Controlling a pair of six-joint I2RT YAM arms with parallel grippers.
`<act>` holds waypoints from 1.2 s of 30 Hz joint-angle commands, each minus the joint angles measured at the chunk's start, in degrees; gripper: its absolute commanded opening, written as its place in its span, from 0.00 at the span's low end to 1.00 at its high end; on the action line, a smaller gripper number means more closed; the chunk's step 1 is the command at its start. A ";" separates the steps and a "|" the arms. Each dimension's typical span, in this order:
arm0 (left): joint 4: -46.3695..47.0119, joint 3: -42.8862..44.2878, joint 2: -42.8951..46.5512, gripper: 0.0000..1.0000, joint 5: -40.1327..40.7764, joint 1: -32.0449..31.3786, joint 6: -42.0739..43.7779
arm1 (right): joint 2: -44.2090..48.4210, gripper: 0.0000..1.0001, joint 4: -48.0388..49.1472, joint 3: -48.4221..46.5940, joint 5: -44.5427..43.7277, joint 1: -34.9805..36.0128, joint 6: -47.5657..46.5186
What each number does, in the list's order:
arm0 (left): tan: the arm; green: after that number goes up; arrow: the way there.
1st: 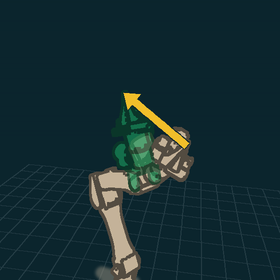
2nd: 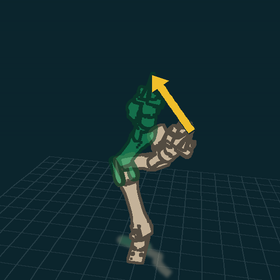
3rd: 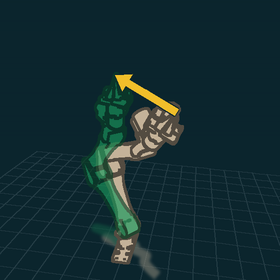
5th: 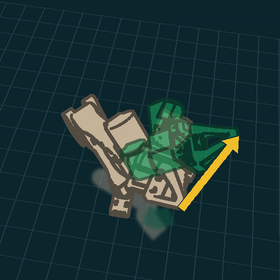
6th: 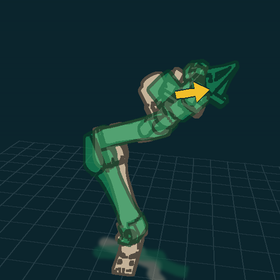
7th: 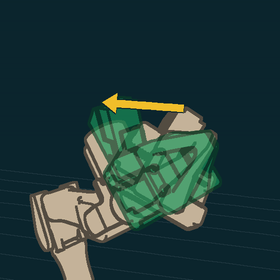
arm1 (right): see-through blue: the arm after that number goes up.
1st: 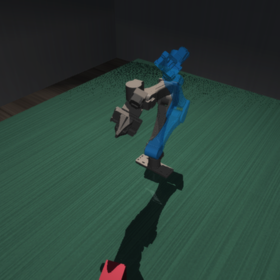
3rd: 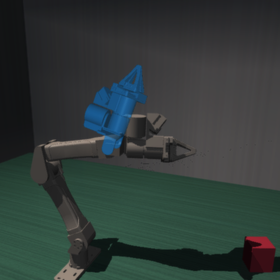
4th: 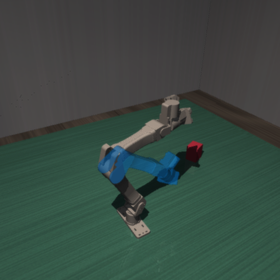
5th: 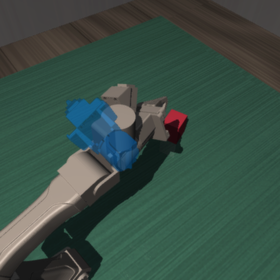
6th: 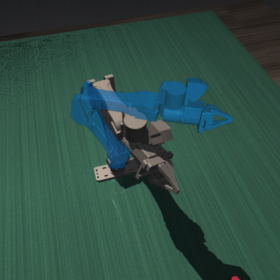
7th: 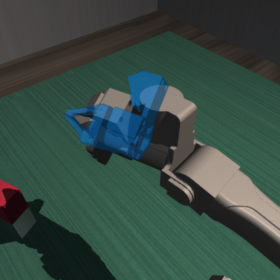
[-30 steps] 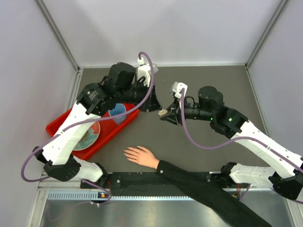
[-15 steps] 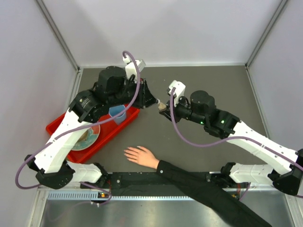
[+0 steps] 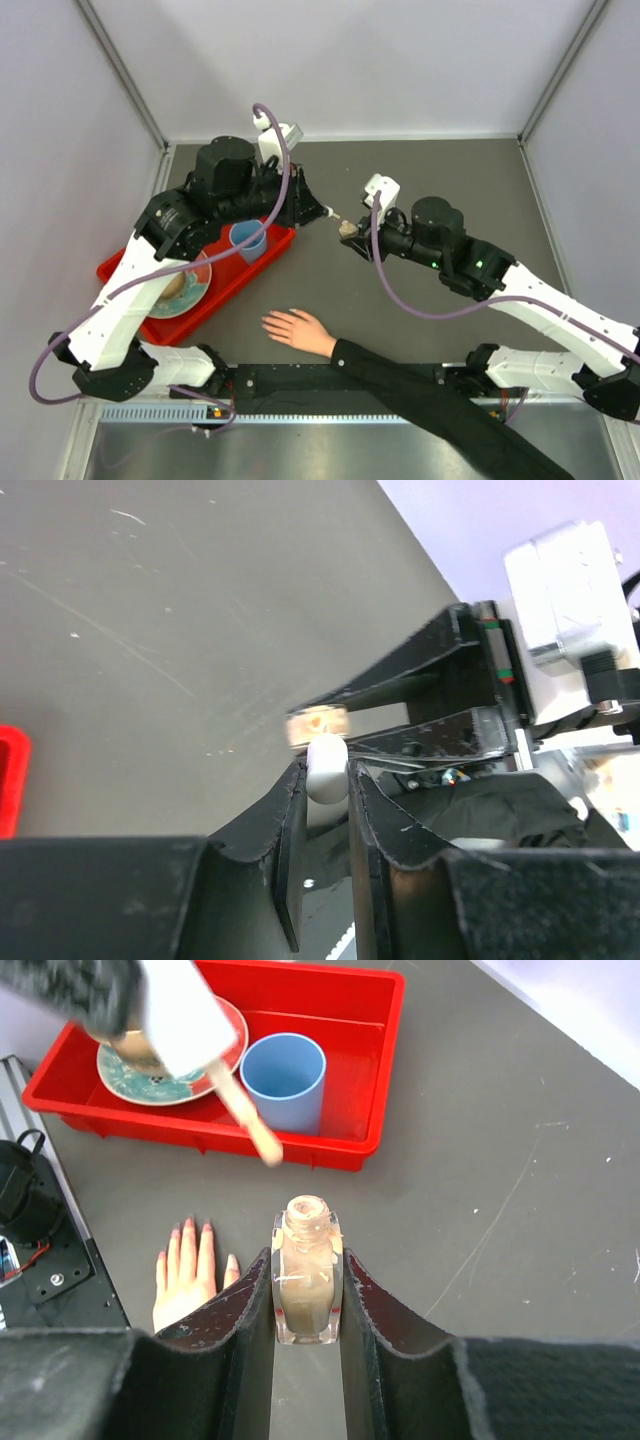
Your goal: Paint the nails
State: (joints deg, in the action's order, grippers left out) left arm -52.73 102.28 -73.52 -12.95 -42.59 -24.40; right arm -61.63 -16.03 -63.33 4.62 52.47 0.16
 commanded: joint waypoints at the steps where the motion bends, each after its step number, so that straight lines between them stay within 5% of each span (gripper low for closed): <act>1: -0.97 1.87 3.20 0.00 3.80 0.49 1.64 | 2.47 0.00 1.71 1.28 1.35 0.18 0.01; 15: -0.89 -13.23 12.52 0.00 22.44 0.58 -2.31 | 12.75 0.00 3.55 6.55 -4.07 -2.28 -1.73; 20: -1.06 -20.27 13.14 0.00 26.12 1.10 -6.78 | 13.73 0.00 3.20 4.01 -6.64 -7.99 -3.50; 26: -1.76 -25.54 11.20 0.00 22.80 6.37 -9.33 | 11.27 0.00 7.14 1.80 -9.54 -10.72 -7.37; 30: 3.24 -32.21 12.43 0.00 13.66 9.89 -11.27 | 10.65 0.00 12.86 1.90 -6.12 -13.52 -6.94; 36: 4.67 -38.29 14.11 0.00 7.76 11.30 -15.85 | 8.80 0.00 8.91 -4.34 -5.85 -14.06 -7.11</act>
State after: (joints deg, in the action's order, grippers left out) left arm -51.09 64.58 -60.97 -0.95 -31.79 -36.86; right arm -53.23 -9.89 -62.26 -2.02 38.79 -6.44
